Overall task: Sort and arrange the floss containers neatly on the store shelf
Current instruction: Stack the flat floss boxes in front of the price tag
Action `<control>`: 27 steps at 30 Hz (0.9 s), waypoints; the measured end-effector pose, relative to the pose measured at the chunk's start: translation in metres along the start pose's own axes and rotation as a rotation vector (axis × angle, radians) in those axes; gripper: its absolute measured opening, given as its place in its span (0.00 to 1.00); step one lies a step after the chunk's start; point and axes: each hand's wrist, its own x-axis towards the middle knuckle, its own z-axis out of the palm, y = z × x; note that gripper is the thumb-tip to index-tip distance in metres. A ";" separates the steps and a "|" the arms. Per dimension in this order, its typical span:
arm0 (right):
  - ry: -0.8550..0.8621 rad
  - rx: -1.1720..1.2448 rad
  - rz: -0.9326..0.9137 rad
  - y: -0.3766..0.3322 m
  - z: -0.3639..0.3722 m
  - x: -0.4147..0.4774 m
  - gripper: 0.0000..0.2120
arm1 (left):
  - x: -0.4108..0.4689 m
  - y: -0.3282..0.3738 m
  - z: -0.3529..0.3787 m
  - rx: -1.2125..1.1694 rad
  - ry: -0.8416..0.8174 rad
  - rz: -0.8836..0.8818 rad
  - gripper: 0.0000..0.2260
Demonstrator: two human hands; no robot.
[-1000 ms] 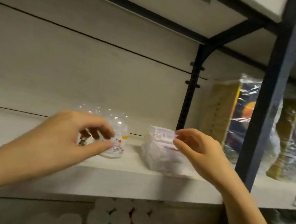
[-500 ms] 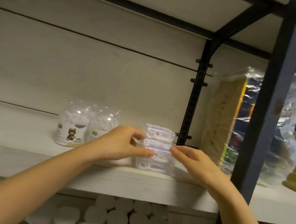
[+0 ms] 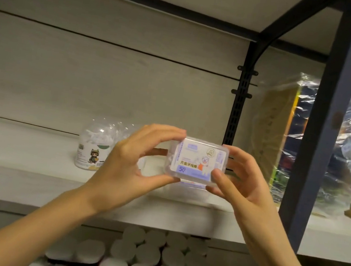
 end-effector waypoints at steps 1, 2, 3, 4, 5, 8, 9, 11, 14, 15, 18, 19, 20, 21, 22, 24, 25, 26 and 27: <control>-0.001 0.014 -0.011 -0.003 0.003 -0.002 0.21 | -0.003 0.002 -0.004 -0.006 0.007 0.002 0.25; -0.001 0.032 -0.021 -0.006 0.007 -0.003 0.20 | -0.005 0.004 -0.009 -0.022 0.007 -0.009 0.24; -0.003 0.053 -0.030 -0.009 0.010 -0.003 0.19 | -0.008 0.005 -0.014 -0.063 0.002 -0.034 0.23; -0.009 0.069 -0.038 -0.012 0.015 -0.003 0.19 | -0.011 0.006 -0.021 -0.130 0.000 -0.078 0.22; -0.021 0.087 -0.043 -0.014 0.022 -0.003 0.19 | -0.014 0.007 -0.029 -0.212 0.013 -0.139 0.20; -0.081 0.144 -0.070 -0.019 0.052 -0.002 0.20 | -0.025 0.010 -0.061 -0.371 0.101 -0.322 0.16; -0.101 0.154 -0.086 -0.019 0.065 -0.001 0.20 | -0.029 0.011 -0.073 -0.372 0.115 -0.362 0.16; -0.137 0.143 -0.116 -0.020 0.093 0.004 0.20 | -0.038 0.011 -0.102 -0.323 0.115 -0.403 0.15; -0.157 0.097 -0.178 -0.025 0.138 0.017 0.18 | -0.051 0.006 -0.149 -0.234 0.120 -0.432 0.15; -0.151 0.039 -0.208 -0.027 0.152 0.023 0.17 | -0.054 0.003 -0.165 -0.200 0.119 -0.442 0.15; -0.188 -0.164 -0.260 -0.036 0.197 0.043 0.17 | -0.061 -0.010 -0.213 -0.097 0.090 -0.463 0.16; -0.219 -0.177 -0.246 -0.038 0.212 0.049 0.16 | -0.062 -0.016 -0.227 -0.066 0.077 -0.473 0.17; -0.243 -0.183 -0.230 -0.037 0.226 0.055 0.16 | -0.063 -0.024 -0.241 -0.028 0.058 -0.484 0.17; -0.247 -0.190 -0.218 -0.037 0.238 0.061 0.15 | -0.063 -0.032 -0.253 0.011 0.028 -0.495 0.17; -0.239 -0.209 -0.204 -0.036 0.249 0.065 0.15 | -0.063 -0.041 -0.264 0.052 -0.012 -0.506 0.16; -0.232 -0.265 -0.164 -0.032 0.264 0.070 0.15 | -0.065 -0.060 -0.280 0.130 -0.116 -0.515 0.13; -0.242 -0.303 -0.138 -0.030 0.267 0.071 0.14 | -0.066 -0.069 -0.286 0.188 -0.171 -0.508 0.13; -0.252 -0.337 -0.104 -0.028 0.268 0.072 0.14 | -0.069 -0.078 -0.292 0.247 -0.216 -0.497 0.13; -0.257 -0.357 -0.064 -0.025 0.267 0.072 0.13 | -0.073 -0.087 -0.298 0.295 -0.247 -0.496 0.13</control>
